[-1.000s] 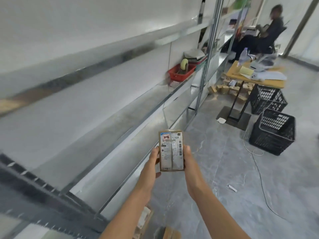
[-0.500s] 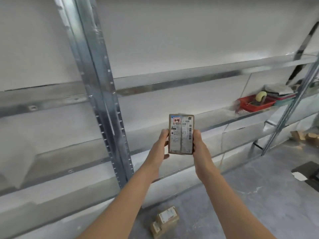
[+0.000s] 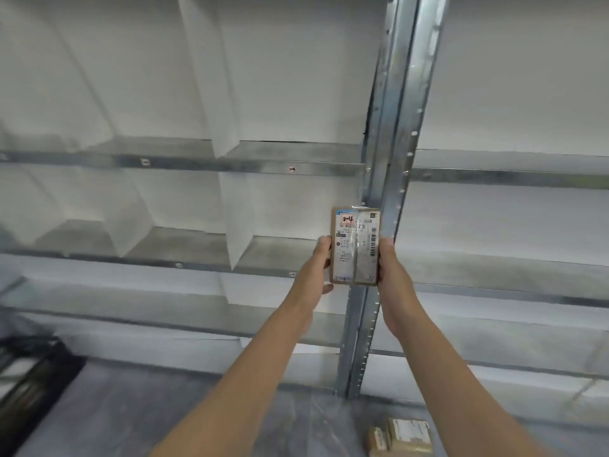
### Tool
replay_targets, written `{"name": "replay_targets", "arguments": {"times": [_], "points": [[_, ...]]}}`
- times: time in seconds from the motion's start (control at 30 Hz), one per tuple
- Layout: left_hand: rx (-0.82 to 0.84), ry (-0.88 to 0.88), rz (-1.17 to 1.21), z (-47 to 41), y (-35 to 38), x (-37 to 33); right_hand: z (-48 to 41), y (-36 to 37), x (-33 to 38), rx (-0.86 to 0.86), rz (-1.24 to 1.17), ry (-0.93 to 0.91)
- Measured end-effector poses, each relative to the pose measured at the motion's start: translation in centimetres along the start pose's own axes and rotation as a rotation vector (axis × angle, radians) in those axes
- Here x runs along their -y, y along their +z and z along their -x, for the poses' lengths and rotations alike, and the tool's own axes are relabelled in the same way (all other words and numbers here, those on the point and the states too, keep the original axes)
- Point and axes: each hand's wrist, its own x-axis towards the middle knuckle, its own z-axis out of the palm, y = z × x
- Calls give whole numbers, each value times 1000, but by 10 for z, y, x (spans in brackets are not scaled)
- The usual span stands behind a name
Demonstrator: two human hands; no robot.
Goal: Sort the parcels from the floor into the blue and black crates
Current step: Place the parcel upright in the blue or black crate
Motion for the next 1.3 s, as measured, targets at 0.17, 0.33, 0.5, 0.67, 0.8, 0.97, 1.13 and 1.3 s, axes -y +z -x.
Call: {"name": "replay_targets", "arguments": {"times": [0.17, 0.33, 0.5, 0.67, 0.8, 0.97, 1.13, 1.3], "points": [[-167, -29, 22, 35, -112, 10, 5, 119, -15, 171, -8, 25], [-326, -52, 66, 74, -221, 19, 18, 242, -31, 342, -8, -17], [-480, -85, 93, 111, -313, 29, 32, 348, -46, 476, 1, 22], [-664, -96, 142, 138, -391, 41, 37, 437, -62, 614, 34, 72], [-795, -106, 168, 146, -447, 60, 31, 509, -80, 741, 44, 129], [-930, -133, 238, 132, -519, 78, 5, 593, -109, 839, 59, 181], [-1083, -155, 301, 113, -581, 96, -27, 671, -134, 1015, 67, 240], [-1247, -217, 340, 108, -634, 115, -42, 743, -163, 1135, 157, 303]]}}
